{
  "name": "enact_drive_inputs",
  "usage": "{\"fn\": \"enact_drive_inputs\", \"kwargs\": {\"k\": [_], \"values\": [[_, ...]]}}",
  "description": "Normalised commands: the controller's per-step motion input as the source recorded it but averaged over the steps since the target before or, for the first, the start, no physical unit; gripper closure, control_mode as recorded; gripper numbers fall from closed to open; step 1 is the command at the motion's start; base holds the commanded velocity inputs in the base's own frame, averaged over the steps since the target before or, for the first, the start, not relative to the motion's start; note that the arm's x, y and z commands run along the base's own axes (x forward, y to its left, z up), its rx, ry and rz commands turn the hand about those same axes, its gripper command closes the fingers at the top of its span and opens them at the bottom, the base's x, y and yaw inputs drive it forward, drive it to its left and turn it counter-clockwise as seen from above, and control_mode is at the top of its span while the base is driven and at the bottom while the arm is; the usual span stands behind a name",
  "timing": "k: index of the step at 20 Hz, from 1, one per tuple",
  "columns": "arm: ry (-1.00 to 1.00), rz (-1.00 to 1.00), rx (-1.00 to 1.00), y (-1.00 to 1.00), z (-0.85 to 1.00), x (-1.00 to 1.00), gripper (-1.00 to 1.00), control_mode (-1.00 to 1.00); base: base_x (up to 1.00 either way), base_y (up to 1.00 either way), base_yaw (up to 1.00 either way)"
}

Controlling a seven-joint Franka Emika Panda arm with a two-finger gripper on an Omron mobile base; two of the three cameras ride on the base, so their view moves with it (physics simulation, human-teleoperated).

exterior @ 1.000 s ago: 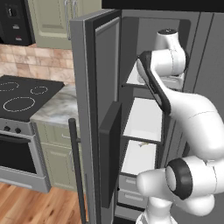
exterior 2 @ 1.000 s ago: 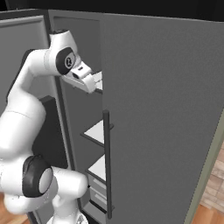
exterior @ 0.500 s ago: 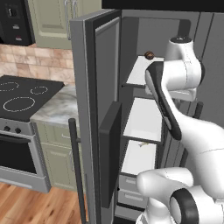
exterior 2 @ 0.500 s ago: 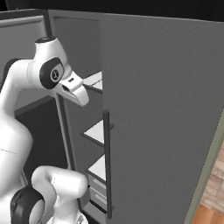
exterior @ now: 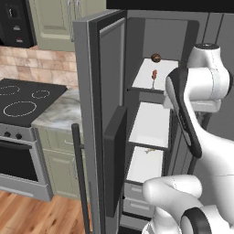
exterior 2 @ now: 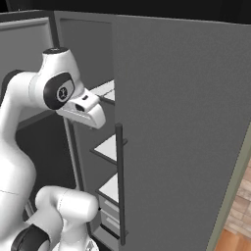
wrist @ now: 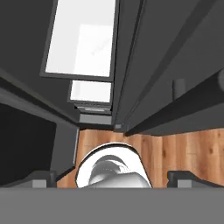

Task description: Store the kebab skewer in the freezer for long-term storage. Close the freezer door after placing the cooked food.

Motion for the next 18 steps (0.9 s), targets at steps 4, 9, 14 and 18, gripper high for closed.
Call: {"fn": "enact_drive_inputs", "kwargs": {"k": [4,9,14,18], "values": [[0.24,0.1,0.0,-0.03,-0.08,-0.15,-1.0,-1.0,0.0,0.0,0.0],[0.21,0.04,0.0,0.0,-0.25,-0.19,-1.0,-1.0,0.0,0.0,0.0],[0.08,0.08,0.0,0.0,-0.24,-0.45,-1.0,-1.0,0.0,0.0,0.0],[0.0,0.11,0.0,0.0,-0.25,-0.72,-1.0,-1.0,0.0,0.0,0.0]]}}
